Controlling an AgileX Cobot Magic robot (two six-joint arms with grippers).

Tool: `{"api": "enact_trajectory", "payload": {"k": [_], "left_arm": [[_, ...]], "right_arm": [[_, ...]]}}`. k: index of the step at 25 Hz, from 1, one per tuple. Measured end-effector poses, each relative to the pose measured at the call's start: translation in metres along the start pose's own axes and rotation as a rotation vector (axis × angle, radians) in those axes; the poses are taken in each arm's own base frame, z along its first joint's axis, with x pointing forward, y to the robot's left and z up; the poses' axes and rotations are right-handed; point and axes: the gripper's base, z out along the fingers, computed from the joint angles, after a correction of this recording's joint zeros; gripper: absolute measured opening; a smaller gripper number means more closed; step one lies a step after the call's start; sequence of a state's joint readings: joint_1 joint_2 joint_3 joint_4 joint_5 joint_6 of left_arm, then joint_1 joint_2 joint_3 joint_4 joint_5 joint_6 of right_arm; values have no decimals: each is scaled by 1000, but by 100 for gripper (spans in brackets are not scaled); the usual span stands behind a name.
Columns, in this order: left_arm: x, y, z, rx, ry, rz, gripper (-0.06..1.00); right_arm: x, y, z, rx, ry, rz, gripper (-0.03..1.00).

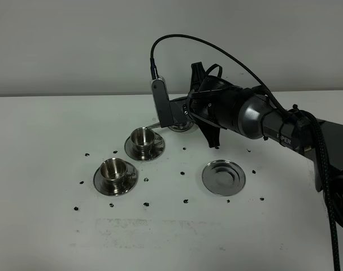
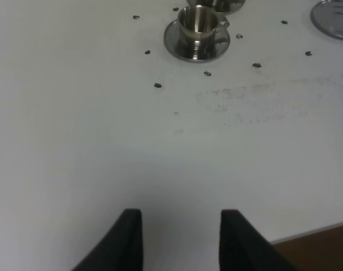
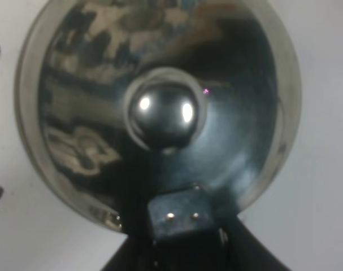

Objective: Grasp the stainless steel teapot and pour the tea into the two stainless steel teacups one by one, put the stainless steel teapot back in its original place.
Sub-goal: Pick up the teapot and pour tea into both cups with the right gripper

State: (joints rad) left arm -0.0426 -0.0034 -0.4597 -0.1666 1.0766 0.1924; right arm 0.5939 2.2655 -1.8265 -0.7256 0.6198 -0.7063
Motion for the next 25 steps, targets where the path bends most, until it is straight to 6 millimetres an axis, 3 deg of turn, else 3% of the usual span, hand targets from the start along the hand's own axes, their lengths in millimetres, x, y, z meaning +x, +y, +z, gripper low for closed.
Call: {"api": "enact_trajectory", "payload": {"k": [25], "left_arm": [[0, 0, 0, 0, 0, 0, 31]], "right_arm": [[-3, 1, 6, 41, 14, -117, 21]]}}
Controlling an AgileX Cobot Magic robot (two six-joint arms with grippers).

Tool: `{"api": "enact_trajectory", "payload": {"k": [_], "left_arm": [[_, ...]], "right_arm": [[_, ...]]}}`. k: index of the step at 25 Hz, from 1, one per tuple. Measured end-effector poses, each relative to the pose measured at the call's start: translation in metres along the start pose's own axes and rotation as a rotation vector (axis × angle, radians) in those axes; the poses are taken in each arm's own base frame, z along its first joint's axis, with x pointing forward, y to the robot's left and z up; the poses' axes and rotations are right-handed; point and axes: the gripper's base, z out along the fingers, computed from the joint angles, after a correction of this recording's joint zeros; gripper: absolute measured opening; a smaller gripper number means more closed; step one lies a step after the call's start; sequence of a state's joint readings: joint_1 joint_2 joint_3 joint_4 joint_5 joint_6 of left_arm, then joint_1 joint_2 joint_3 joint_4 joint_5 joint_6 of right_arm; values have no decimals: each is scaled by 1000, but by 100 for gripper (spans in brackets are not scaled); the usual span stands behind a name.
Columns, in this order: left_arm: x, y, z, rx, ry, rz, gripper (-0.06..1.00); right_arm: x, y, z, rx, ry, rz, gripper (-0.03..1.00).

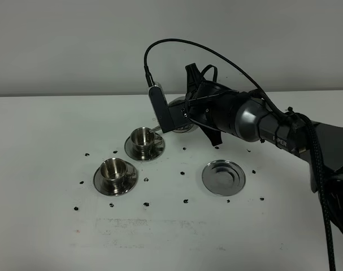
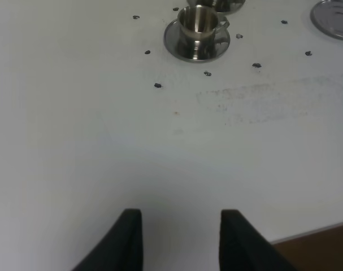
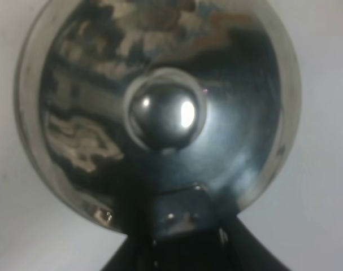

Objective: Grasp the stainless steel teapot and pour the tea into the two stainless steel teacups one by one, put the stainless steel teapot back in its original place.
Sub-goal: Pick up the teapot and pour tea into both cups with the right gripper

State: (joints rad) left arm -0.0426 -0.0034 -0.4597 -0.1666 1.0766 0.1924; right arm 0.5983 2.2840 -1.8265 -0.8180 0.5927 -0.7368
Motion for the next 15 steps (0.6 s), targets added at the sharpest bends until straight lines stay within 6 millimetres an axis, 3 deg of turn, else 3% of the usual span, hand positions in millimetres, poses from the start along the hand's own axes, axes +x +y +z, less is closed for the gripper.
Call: {"api": "enact_trajectory", "payload": {"k": [15], "left_arm": [[0, 0, 0, 0, 0, 0, 31]], "right_arm": [[0, -2, 0, 23, 10, -37, 21]]}}
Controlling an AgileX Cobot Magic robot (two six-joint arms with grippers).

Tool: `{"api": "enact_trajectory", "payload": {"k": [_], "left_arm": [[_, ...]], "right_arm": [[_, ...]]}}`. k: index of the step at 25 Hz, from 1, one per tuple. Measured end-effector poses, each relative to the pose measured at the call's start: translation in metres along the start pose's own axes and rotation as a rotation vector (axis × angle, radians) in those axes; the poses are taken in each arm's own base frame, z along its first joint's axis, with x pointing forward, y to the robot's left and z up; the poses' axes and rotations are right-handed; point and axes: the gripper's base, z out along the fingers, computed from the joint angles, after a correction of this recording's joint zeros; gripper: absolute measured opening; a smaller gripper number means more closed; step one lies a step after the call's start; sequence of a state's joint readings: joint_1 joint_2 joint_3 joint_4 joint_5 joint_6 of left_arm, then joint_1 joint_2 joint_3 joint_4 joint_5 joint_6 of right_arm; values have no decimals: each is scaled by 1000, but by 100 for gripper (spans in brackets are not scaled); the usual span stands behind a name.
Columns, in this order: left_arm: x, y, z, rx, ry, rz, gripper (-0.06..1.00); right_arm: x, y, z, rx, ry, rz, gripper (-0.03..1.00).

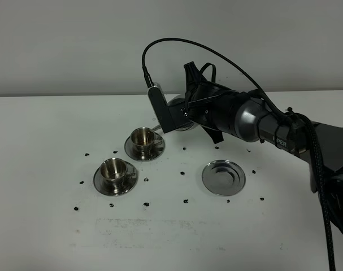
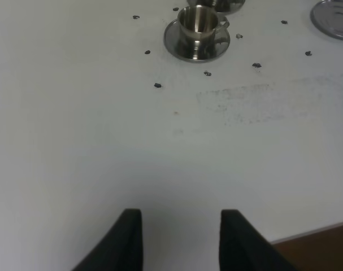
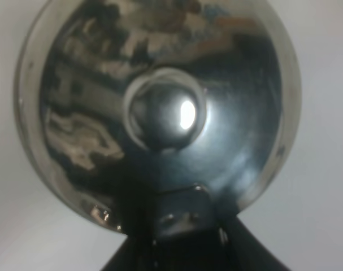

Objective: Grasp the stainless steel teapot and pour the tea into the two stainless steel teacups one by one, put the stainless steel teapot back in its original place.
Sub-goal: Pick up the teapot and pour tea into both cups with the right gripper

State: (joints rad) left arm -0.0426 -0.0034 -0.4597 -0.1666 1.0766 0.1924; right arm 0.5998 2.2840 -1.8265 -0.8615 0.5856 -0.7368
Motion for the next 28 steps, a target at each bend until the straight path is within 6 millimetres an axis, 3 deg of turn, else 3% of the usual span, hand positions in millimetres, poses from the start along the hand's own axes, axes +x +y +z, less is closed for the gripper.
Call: {"api": "enact_trajectory", "payload": {"k": [28], "left_arm": [[0, 0, 0, 0, 0, 0, 31]], "right_arm": [[-1, -2, 0, 19, 0, -24, 21]]}}
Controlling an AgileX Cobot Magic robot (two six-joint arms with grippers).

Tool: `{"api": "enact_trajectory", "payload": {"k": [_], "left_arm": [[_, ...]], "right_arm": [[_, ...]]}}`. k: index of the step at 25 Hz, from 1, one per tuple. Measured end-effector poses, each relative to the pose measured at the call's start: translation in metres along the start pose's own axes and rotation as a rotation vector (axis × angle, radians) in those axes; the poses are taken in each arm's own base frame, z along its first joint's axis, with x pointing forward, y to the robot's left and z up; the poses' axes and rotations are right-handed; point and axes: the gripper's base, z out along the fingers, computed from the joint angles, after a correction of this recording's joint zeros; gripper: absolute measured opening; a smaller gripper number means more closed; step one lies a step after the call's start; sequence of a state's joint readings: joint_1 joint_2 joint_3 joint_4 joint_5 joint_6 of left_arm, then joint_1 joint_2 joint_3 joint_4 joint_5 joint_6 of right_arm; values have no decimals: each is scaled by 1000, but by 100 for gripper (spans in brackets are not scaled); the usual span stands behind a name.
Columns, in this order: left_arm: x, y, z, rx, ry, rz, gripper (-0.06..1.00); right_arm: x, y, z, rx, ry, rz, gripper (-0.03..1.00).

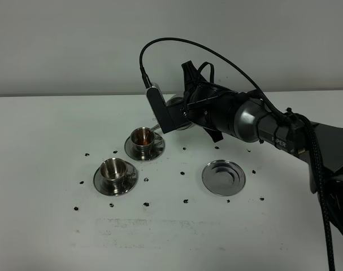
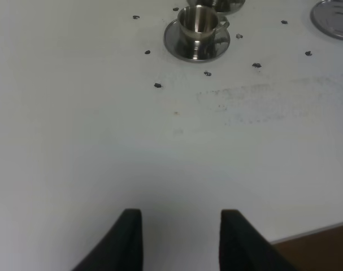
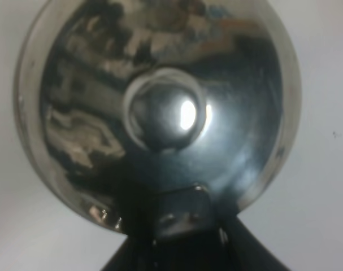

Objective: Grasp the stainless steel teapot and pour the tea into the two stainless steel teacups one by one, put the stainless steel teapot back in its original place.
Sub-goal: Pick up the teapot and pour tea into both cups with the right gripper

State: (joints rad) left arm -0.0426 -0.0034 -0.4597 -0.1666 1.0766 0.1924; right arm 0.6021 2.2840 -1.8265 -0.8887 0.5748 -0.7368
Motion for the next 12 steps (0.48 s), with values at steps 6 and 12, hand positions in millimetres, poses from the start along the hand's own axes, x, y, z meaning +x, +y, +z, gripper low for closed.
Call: {"api": "enact_trajectory", "payload": {"k": [6, 12], "left_arm": [[0, 0, 0, 0, 0, 0, 31], [0, 0, 0, 0, 0, 0, 31]], "right_arm": [[0, 0, 0, 4, 4, -9, 21], [1, -1, 0, 11, 7, -20, 21]]}}
